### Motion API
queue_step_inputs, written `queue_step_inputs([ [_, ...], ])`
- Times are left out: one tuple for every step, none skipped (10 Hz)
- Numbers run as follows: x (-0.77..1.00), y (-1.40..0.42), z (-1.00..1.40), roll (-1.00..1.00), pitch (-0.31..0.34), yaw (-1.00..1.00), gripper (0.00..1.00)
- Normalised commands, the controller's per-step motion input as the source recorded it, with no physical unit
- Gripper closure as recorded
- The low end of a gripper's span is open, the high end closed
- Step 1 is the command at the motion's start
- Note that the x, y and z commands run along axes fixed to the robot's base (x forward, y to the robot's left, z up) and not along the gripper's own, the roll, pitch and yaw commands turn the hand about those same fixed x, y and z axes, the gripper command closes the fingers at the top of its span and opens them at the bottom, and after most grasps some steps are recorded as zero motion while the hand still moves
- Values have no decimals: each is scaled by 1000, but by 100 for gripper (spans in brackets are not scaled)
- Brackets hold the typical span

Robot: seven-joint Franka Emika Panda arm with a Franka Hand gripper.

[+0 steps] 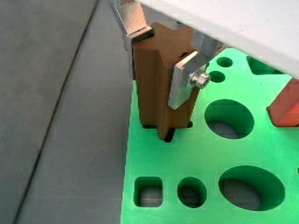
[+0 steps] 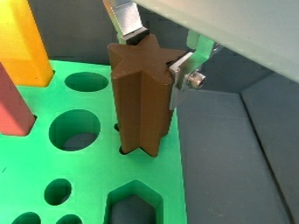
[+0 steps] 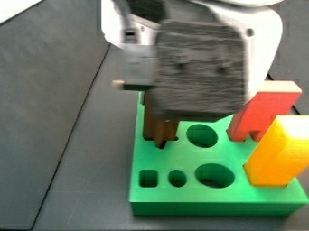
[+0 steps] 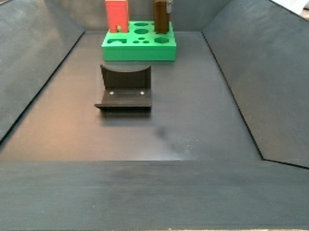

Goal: Pick up the star object. Move up. Place the star object on the fixture. Regrasp the star object. Move to above the board. Insert the star object.
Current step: Insert the star object.

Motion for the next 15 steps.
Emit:
queue_step_inputs([
  [-83,0,-991,-10,-93,-557,100],
  [0,-34,-974,-37,-104,-489,100],
  [211,-31,-717,-184,-179,-143,100],
  [169,-249,-397,-351,-217,-206,100],
  [83,-189,-217,-450,-220,-226,100],
  [-23,-251,-43,-486,-261,-391,100],
  [0,-57,-331,-399,-210,-411,100],
  [-43,171,-780,-164,-121,-274,100],
  [14,46,-923,3,-87,754,100],
  [0,49,-720,-37,-4,1000,100],
  [0,20,-663,-46,0,1000,100],
  [0,0,-577,-60,-10,1000,100],
  [-197,-63,-74,-70,-143,157,100],
  [-31,-71,-117,-31,-86,106,100],
  [0,-109,-737,-76,-170,166,100],
])
